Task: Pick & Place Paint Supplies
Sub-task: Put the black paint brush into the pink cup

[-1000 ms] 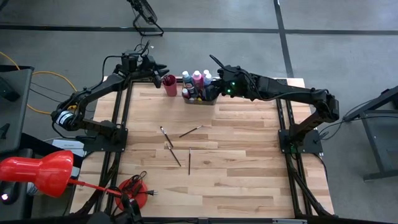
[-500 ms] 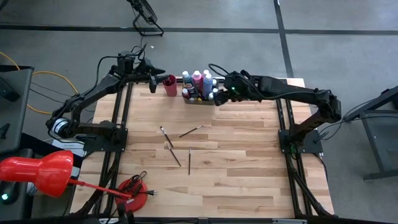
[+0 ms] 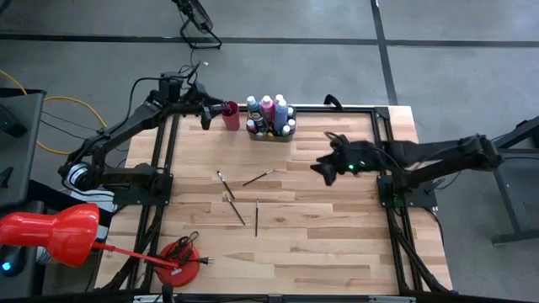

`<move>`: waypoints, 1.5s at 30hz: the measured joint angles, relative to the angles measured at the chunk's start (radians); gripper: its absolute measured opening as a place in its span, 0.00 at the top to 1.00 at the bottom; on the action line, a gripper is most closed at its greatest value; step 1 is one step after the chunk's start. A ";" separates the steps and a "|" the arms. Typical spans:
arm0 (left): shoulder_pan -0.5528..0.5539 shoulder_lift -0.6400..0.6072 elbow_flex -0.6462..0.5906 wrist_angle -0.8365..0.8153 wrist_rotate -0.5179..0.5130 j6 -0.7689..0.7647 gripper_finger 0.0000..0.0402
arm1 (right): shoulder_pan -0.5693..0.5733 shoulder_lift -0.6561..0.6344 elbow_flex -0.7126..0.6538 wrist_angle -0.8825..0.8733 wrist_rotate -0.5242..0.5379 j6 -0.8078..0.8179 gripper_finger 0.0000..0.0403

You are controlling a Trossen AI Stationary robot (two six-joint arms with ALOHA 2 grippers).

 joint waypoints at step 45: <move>-0.537 0.249 0.208 -0.037 -0.449 -0.061 0.54 | 0.043 -1.028 -0.868 0.551 -0.033 -0.190 0.47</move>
